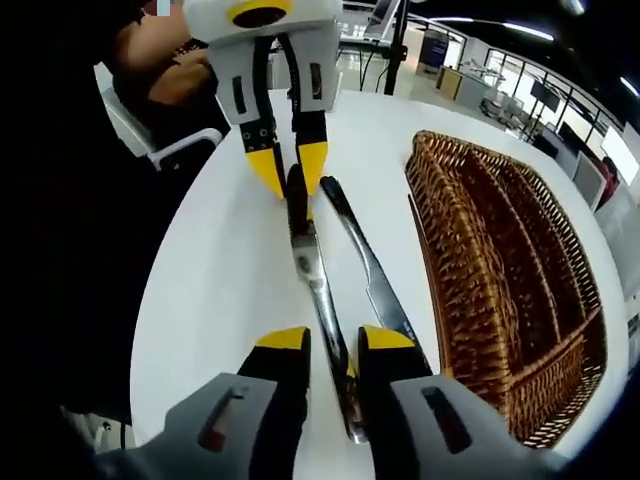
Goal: Arrange the knives, forks, and spoons in their matching storage slots by inserting each utensil handle-first until every utensil is classified and aligned in the correct compartment
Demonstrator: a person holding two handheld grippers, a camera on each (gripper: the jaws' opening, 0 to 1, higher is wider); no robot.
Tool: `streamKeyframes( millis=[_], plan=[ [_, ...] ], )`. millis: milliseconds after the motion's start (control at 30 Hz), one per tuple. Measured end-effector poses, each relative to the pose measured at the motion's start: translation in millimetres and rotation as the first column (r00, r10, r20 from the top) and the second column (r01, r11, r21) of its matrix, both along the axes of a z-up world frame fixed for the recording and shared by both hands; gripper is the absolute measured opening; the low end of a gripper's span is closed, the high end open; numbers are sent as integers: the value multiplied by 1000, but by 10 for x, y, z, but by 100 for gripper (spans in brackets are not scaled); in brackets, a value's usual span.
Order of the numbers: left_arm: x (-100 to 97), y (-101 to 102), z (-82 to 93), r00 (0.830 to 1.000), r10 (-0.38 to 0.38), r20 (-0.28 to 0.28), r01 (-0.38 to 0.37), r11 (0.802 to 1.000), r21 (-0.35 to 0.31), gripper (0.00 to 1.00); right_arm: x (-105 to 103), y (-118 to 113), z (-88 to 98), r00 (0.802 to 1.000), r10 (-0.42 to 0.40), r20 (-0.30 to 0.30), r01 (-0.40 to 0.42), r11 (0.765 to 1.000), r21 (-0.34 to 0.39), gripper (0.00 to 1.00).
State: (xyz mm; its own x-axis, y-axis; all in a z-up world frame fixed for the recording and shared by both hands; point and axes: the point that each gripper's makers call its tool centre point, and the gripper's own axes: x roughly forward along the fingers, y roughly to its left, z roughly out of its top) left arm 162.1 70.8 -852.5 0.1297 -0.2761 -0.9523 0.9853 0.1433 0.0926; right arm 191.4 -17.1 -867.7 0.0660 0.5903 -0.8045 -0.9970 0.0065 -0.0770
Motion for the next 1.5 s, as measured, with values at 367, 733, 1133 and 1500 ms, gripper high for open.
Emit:
streamKeyframes(
  millis=[367, 733, 1133, 1500],
  plan=[
    [48, -6, 98, 1000, -15, 23, 15, 1000, 6, 9, 13, 47, -13, 1000, 16, -5, -16, 1000, 20, 12],
    [73, -12, 130, 999, -21, 29, 21, 1000, 4, 9, 11, 47, -41, 996, 81, 44, -82, 996, 17, 8],
    [53, -4, 104, 1000, -6, 4, 6, 1000, -1, 9, -19, 62, -32, 980, 169, 102, -173, 984, 38, 6],
    [99, 2, 74, 999, 47, 9, -46, 998, -32, 10, -32, 47, 31, 985, 141, 103, -147, 988, 53, 5]
  ],
)
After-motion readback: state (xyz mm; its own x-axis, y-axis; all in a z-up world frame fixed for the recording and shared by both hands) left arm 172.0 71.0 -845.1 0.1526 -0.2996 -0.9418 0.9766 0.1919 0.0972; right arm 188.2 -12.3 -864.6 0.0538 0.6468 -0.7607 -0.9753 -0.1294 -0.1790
